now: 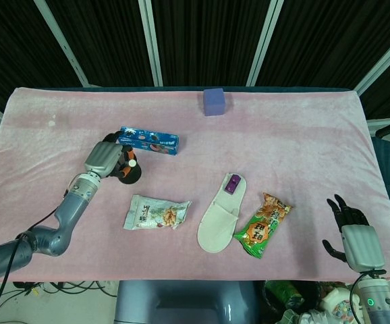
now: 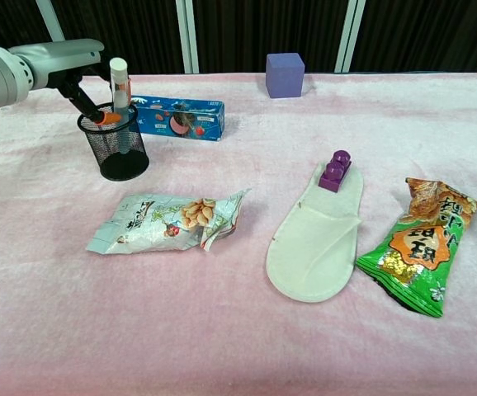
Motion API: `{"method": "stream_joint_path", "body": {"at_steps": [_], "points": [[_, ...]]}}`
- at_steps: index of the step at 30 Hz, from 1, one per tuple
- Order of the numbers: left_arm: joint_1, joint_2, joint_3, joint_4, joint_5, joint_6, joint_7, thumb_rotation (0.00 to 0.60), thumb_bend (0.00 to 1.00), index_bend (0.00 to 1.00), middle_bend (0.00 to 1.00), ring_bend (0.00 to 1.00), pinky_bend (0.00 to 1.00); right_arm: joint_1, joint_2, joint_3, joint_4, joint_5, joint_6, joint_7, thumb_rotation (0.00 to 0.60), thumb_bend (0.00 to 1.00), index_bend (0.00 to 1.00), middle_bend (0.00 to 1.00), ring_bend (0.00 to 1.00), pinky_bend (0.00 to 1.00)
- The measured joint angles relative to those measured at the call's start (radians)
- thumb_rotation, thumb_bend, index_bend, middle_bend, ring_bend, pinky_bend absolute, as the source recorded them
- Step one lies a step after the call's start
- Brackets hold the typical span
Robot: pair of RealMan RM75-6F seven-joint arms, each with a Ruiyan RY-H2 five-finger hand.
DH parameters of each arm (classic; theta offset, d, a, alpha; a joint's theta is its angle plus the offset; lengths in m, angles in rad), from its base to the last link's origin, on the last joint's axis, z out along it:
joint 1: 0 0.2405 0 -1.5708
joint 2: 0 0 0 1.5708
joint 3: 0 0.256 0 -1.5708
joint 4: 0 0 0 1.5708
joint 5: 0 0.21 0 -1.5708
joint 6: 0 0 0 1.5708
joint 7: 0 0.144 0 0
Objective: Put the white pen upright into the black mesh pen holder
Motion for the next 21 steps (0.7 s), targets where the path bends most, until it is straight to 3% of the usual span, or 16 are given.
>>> {"method": "stream_joint_path", "body": {"at_steps": [5,12,21], "points": [[0.007,0.049,-0.01,-0.069,0.005,0.022,0.007,0.6,0.39,0.56,0.51,0.03,0.1,0.0,0.001,0.0,0.001,0.002,-0.001,0.001,0.6,0.18,0.0,0.02,0.17,0.16],[0.032,0.186,-0.007,-0.244,0.042,0.101,0.097,0.6,0.39,0.56,0.51,0.03,0.11,-0.003,0.001,-0.002,-0.004,0.001,0.003,-0.003,0.6,0.17,0.0,0.02,0.17,0.16],[0.071,0.242,0.031,-0.28,0.283,0.304,0.243,0.6,0.39,0.57,0.51,0.04,0.11,-0.003,-0.001,0.0,-0.006,0.009,-0.001,-0.008,0.6,0.18,0.0,0.02,0.17,0.16]]}}
